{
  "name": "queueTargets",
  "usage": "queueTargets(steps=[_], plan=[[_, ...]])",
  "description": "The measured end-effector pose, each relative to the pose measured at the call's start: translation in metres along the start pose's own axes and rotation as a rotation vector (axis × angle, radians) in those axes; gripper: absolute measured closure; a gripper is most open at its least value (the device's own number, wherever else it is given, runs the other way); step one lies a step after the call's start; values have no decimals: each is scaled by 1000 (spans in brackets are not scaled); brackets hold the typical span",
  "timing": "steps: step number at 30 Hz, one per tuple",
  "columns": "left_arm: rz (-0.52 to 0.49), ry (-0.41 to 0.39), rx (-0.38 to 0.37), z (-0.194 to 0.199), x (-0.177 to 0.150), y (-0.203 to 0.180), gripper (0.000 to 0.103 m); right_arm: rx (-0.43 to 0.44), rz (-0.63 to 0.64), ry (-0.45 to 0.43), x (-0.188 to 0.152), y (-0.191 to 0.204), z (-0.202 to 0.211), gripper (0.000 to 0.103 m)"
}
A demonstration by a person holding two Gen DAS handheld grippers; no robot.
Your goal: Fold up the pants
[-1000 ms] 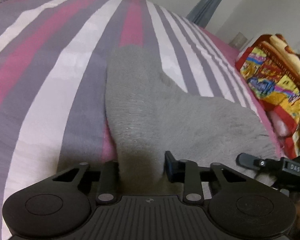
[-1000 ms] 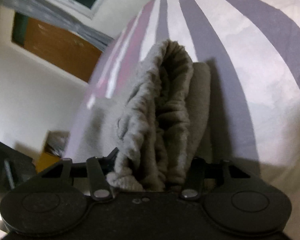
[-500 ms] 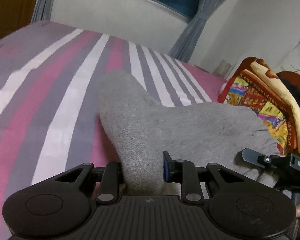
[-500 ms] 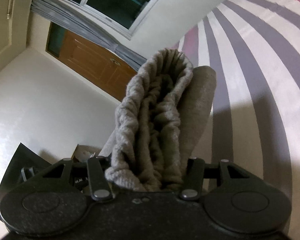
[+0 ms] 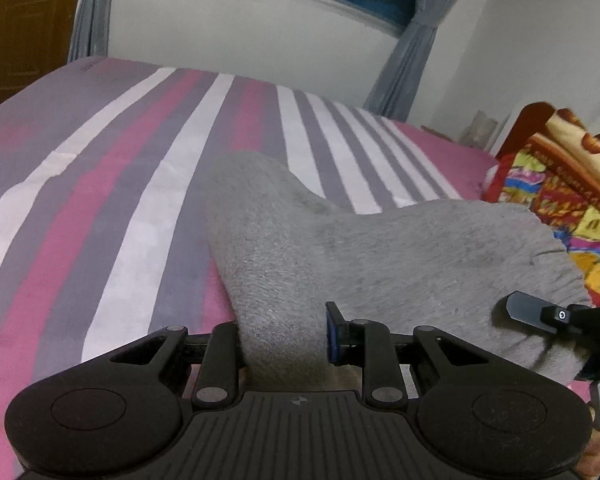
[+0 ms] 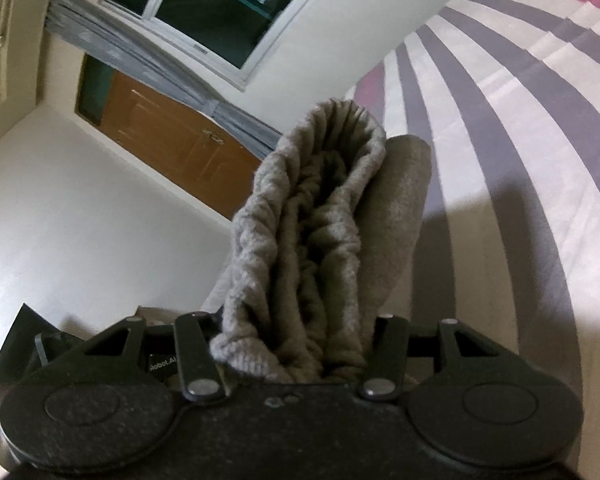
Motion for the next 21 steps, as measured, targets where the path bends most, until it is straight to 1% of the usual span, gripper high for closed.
queueTargets(steps=[6,10,14,17,19,20,21], plan=[[-21,38,53,-42,0,-1,78,-48,-27,20,6,-23,-18,51],[-34,51,86,-61,-5,0,78,-80,-49,28,6,-38,-30,51],[-55,64,108,-72,-11,6,77,-105,-98,27,2,-57,-32,51],[-77,73,119,-76,-15,7,73,-161,-92,42,-7,-67,-34,48],[-92,76,135,-77,-18,6,67,-195,-93,39,-11,-70,-33,44],[-90,78,139,-77,-20,6,66,-220,-91,38,-13,-71,-33,40],[-85,81,144,-77,-20,7,61,-250,-82,35,-14,-69,-33,38]])
Point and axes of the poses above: each gripper's, at about its wrist camera, not at the fingertips, and z roughly against the way its jaws point, y to its left, x to its top, the point moved 3 cm from there along -z, roughly the way its jaws point, and after that the axes turned 5 degrees about y, right-handed, at the moved point
